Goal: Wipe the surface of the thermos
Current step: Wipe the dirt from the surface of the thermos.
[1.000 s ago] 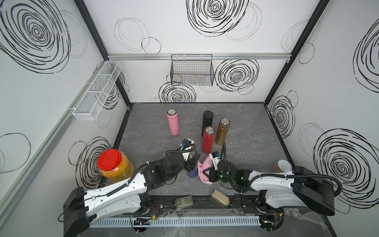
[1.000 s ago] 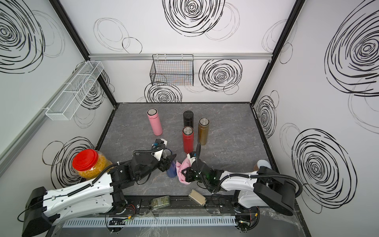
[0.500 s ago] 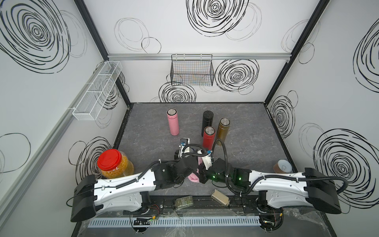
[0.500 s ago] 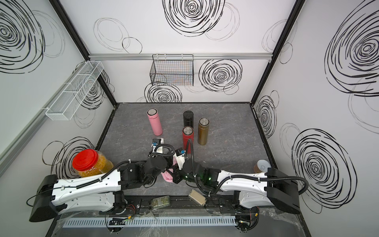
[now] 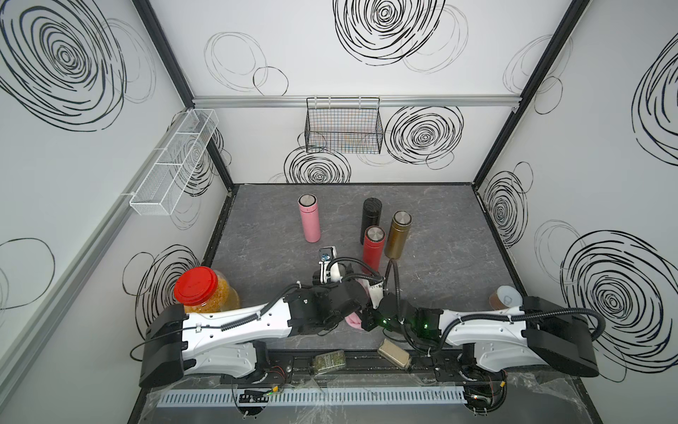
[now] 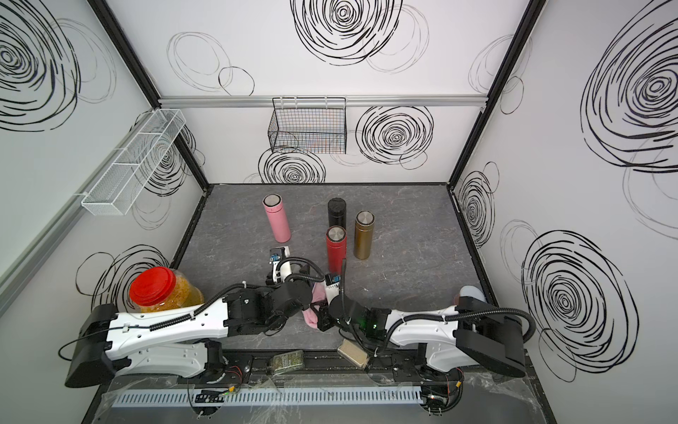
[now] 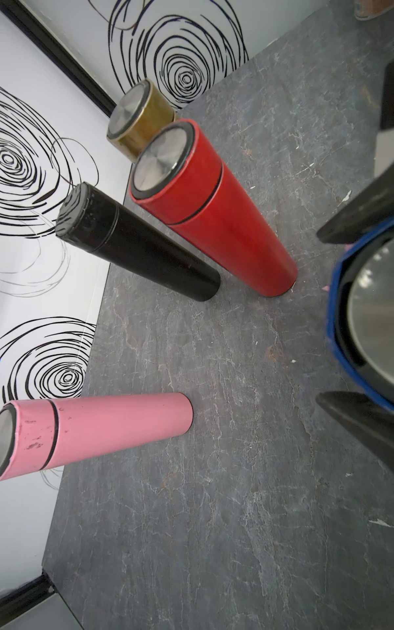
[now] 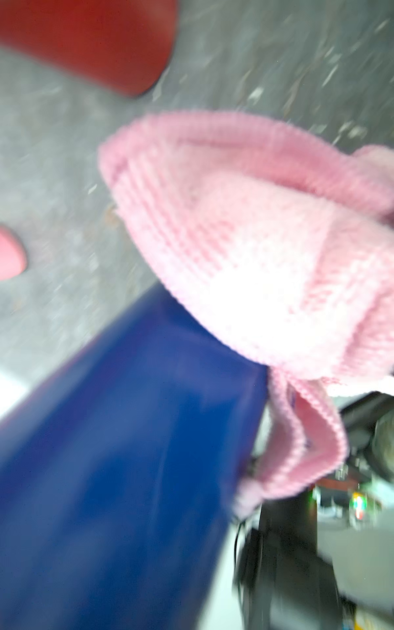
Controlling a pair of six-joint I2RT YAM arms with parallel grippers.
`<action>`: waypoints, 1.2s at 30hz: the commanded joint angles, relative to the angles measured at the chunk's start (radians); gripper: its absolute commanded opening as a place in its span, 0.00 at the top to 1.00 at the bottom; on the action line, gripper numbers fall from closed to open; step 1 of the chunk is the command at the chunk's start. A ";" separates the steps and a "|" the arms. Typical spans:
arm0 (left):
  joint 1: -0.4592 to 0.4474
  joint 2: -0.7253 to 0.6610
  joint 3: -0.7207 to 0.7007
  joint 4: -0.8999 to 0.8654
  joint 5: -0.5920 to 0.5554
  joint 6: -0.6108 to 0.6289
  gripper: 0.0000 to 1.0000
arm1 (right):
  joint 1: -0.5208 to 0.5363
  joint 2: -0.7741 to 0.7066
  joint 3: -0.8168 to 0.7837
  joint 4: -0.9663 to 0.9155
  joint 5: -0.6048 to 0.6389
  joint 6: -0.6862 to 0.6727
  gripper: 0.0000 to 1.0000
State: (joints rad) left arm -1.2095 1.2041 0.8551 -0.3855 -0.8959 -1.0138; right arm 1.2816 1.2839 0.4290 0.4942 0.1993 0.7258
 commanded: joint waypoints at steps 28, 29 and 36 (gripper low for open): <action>0.108 -0.108 -0.085 0.255 0.502 0.697 1.00 | -0.325 -0.487 -0.155 -0.189 -0.446 0.178 1.00; 0.115 -0.112 -0.092 0.265 0.556 0.737 1.00 | -0.342 -0.512 -0.159 -0.182 -0.463 0.178 1.00; 0.108 -0.131 -0.140 0.347 0.769 0.955 1.00 | -0.474 -0.517 -0.118 -0.208 -0.631 0.163 1.00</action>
State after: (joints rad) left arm -1.0950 1.0893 0.7494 -0.1005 -0.2779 -0.2131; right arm 0.8295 0.7597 0.2829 0.3088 -0.3286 0.8928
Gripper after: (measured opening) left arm 0.675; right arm 0.084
